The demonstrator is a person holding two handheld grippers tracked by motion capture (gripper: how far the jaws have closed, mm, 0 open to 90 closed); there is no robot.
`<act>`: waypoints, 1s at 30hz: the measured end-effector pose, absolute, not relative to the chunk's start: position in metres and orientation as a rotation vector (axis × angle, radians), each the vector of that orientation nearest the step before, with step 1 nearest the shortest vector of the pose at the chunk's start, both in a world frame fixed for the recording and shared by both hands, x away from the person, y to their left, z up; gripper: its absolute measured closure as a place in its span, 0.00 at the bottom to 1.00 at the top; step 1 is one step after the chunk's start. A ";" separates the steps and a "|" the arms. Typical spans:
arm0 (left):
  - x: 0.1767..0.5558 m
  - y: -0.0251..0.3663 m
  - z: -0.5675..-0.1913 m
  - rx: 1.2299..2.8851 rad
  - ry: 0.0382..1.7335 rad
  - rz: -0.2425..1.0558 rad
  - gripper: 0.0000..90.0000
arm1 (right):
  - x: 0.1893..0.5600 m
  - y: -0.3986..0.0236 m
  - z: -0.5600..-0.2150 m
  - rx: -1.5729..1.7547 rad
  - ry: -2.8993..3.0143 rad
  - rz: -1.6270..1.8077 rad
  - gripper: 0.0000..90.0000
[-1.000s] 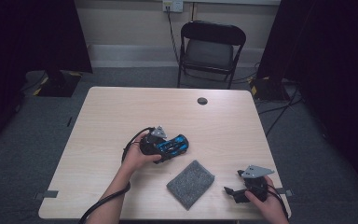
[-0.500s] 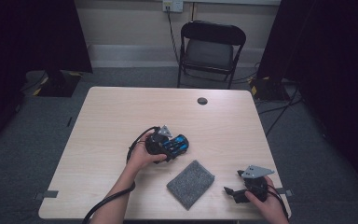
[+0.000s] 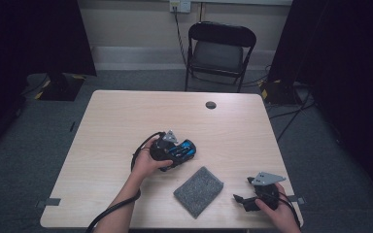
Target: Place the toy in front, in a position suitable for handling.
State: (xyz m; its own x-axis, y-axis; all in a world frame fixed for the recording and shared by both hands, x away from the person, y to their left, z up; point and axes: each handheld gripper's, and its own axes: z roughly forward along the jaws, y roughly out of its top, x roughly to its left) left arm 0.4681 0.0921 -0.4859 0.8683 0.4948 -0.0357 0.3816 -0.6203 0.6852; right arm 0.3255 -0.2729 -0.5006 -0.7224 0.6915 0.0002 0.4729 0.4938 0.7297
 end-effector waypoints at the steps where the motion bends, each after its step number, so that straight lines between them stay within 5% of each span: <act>1: 0.468 0.092 -0.486 2.317 0.623 0.203 0.31 | 0.325 -0.273 -0.501 0.984 2.448 1.061 0.12; 6: 0.470 0.085 -0.486 2.358 0.632 0.221 0.28 | 0.325 -0.273 -0.501 0.984 2.448 1.061 0.12; 8: 0.471 0.080 -0.485 2.385 0.646 0.228 0.17 | 0.325 -0.273 -0.501 0.984 2.448 1.062 0.12; 24: 0.482 0.058 -0.489 2.314 0.728 0.224 0.18 | 0.325 -0.273 -0.501 0.979 2.449 1.064 0.12; 30: 0.480 0.056 -0.490 2.309 0.703 0.253 0.28 | 0.325 -0.272 -0.501 0.978 2.451 1.064 0.12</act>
State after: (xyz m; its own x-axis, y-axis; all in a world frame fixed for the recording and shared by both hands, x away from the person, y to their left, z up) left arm 0.4799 0.0564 -0.4896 0.8334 0.5524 -0.0158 0.4156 -0.6078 0.6766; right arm 0.3246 -0.2725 -0.5006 -0.7255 0.6882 -0.0001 0.4700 0.4956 0.7304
